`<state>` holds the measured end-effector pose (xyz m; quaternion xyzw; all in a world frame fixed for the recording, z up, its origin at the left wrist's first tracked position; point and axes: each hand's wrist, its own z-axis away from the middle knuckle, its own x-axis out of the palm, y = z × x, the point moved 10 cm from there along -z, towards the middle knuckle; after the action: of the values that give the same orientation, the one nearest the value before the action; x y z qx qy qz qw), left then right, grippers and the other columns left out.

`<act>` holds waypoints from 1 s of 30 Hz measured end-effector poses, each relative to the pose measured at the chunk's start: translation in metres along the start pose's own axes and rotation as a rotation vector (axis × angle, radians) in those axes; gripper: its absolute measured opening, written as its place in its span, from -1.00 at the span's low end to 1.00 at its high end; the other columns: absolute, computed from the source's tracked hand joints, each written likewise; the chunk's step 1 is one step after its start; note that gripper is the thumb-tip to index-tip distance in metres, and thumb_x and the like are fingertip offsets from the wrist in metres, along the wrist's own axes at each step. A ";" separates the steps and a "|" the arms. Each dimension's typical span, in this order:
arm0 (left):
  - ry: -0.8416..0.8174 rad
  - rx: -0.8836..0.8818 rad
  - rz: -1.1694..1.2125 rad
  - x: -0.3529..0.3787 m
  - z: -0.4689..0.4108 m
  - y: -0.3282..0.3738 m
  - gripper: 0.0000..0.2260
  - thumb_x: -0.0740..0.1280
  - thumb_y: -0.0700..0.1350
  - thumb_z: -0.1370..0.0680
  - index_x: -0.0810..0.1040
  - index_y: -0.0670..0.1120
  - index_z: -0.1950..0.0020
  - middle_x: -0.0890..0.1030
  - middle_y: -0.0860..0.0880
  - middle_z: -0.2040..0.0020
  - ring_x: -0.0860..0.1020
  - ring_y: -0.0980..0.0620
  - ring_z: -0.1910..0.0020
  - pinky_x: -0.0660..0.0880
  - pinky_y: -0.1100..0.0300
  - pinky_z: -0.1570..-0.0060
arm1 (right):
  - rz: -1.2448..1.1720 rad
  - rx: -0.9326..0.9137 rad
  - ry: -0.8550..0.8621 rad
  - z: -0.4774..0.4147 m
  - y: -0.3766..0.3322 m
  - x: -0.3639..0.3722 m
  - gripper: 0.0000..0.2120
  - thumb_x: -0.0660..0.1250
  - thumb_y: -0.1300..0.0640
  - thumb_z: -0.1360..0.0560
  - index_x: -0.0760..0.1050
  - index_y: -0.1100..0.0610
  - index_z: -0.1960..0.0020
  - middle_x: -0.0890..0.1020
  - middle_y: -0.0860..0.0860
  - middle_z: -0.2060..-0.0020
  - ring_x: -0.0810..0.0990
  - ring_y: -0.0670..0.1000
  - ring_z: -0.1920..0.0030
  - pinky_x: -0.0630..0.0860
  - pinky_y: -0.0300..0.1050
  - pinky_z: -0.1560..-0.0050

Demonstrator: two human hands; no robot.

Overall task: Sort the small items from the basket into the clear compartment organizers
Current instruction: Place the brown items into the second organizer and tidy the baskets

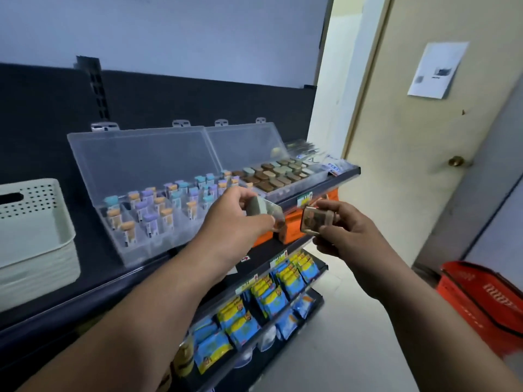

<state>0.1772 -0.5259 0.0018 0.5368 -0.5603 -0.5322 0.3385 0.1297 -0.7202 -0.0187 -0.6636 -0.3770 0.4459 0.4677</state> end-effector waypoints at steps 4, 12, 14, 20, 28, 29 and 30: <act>-0.022 0.011 0.039 0.014 -0.053 -0.001 -0.64 0.42 -0.21 -0.46 0.45 0.06 -0.19 0.55 0.03 -0.03 0.57 0.06 0.06 0.52 0.16 0.09 | 0.060 -0.020 0.070 -0.051 -0.001 -0.017 -0.66 0.28 0.31 -0.54 0.44 0.01 -0.25 0.61 0.12 -0.05 0.64 0.13 0.12 0.61 -0.05 0.13; -0.006 0.007 0.003 0.036 -0.156 -0.004 -0.70 0.43 -0.13 -0.46 0.47 0.13 -0.12 0.57 0.04 -0.02 0.60 0.01 0.04 0.58 -0.02 -0.03 | 0.130 -0.088 0.134 -0.159 -0.008 -0.041 -0.66 0.32 0.32 -0.51 0.48 -0.05 -0.15 0.61 0.06 -0.04 0.65 0.10 0.14 0.58 -0.10 0.16; 0.009 0.008 -0.020 0.042 -0.173 -0.006 -0.68 0.43 -0.09 -0.43 0.47 0.16 -0.11 0.55 0.04 -0.06 0.60 -0.01 0.02 0.57 -0.05 -0.04 | 0.145 -0.099 0.139 -0.178 -0.006 -0.048 -0.62 0.34 0.33 -0.48 0.47 -0.10 -0.14 0.59 0.01 -0.07 0.64 0.09 0.11 0.57 -0.05 0.12; -0.027 -0.017 -0.100 0.072 -0.212 -0.019 -0.65 0.39 -0.12 -0.48 0.45 0.16 -0.21 0.52 0.08 -0.09 0.59 0.03 0.05 0.58 0.03 0.05 | 0.193 -0.105 0.138 -0.242 0.015 -0.072 -0.57 0.36 0.32 -0.46 0.43 -0.10 -0.19 0.57 -0.05 -0.10 0.62 0.08 0.11 0.57 -0.05 0.13; 0.096 -0.051 -0.161 0.119 -0.281 -0.035 -0.67 0.46 -0.14 -0.46 0.44 0.15 -0.11 0.54 0.13 -0.06 0.55 0.17 0.00 0.54 0.19 -0.03 | 0.304 -0.274 -0.025 -0.359 0.026 -0.092 -0.57 0.42 0.13 -0.47 0.38 -0.04 -0.29 0.55 -0.10 -0.12 0.64 -0.01 0.08 0.58 0.00 0.02; 0.125 -0.058 -0.171 0.125 -0.292 -0.037 -0.68 0.47 -0.15 -0.45 0.45 0.16 -0.06 0.56 0.11 -0.05 0.56 0.14 0.00 0.56 0.12 -0.06 | 0.330 -0.299 -0.058 -0.374 0.029 -0.093 -0.59 0.43 0.11 -0.47 0.40 -0.04 -0.27 0.55 -0.11 -0.10 0.61 -0.04 0.04 0.58 -0.09 0.07; 0.159 -0.063 -0.181 0.134 -0.303 -0.040 -0.69 0.47 -0.16 -0.45 0.45 0.17 -0.02 0.57 0.09 -0.04 0.57 0.12 0.02 0.57 0.07 -0.06 | 0.353 -0.319 -0.109 -0.391 0.033 -0.095 -0.62 0.42 0.11 -0.48 0.42 -0.03 -0.25 0.56 -0.12 -0.09 0.59 -0.08 0.01 0.56 -0.22 0.14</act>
<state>0.4491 -0.7193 -0.0007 0.6146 -0.4639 -0.5339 0.3492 0.4718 -0.9280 0.0369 -0.7597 -0.3457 0.4904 0.2508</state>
